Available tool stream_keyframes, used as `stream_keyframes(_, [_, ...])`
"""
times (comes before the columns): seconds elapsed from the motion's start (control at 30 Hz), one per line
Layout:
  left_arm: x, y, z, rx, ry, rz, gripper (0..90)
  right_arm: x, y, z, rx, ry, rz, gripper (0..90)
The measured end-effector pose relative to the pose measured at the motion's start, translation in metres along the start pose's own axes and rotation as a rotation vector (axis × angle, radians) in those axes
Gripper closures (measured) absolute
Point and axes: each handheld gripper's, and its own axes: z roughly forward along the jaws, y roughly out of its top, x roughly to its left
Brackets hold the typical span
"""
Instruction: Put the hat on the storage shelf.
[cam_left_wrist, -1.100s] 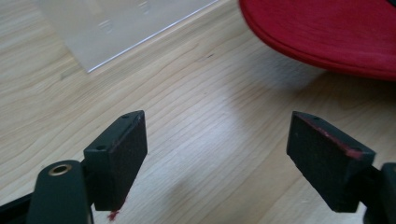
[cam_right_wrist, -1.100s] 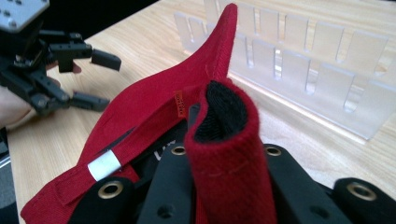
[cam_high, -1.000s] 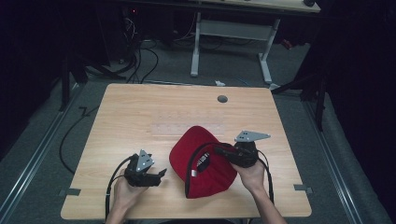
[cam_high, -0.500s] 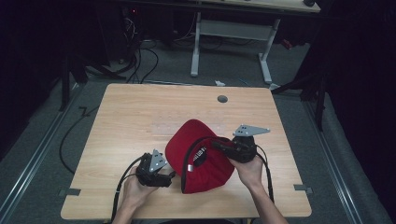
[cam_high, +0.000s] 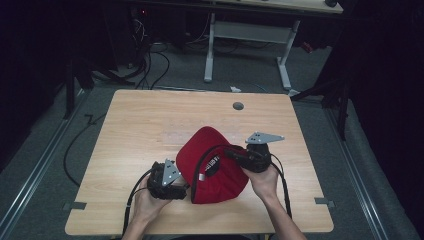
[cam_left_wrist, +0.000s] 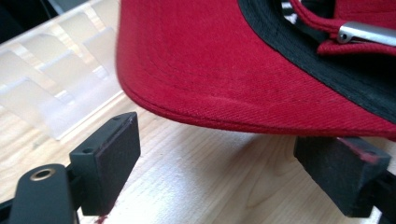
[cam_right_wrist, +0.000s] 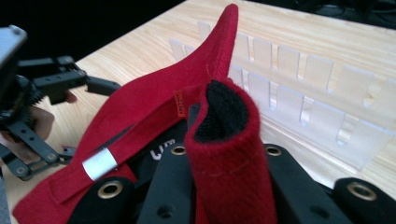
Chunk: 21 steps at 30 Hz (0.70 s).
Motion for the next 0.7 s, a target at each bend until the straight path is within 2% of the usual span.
stream_keyframes(0.13, [-0.005, 0.000, -0.004, -0.026, 0.009, 0.076, 14.6, 0.000, -0.002, 0.001, 0.018, -0.006, 0.008, 82.8])
stream_keyframes(0.3, [-0.014, 0.002, -0.007, -0.056, -0.001, 0.140, 14.8, -0.001, -0.002, -0.001, 0.027, -0.009, 0.023, 82.7])
stream_keyframes(0.33, [-0.014, 0.002, -0.007, -0.056, -0.001, 0.140, 14.8, -0.001, -0.002, -0.001, 0.027, -0.009, 0.023, 82.7])
stream_keyframes(0.37, [-0.017, 0.002, -0.008, -0.056, -0.005, 0.170, 14.8, -0.001, -0.002, -0.002, 0.028, -0.010, 0.025, 82.7])
stream_keyframes(0.4, [-0.018, 0.003, -0.008, -0.054, -0.008, 0.182, 14.9, -0.001, -0.002, -0.002, 0.030, -0.012, 0.026, 82.6])
stream_keyframes(0.6, [-0.025, 0.006, -0.010, -0.064, -0.030, 0.197, 15.3, -0.002, -0.002, -0.001, 0.043, -0.013, 0.040, 82.6])
stream_keyframes(0.7, [-0.026, 0.007, -0.010, -0.060, -0.035, 0.205, 16.4, -0.003, -0.002, 0.000, 0.051, 0.003, 0.054, 82.5])
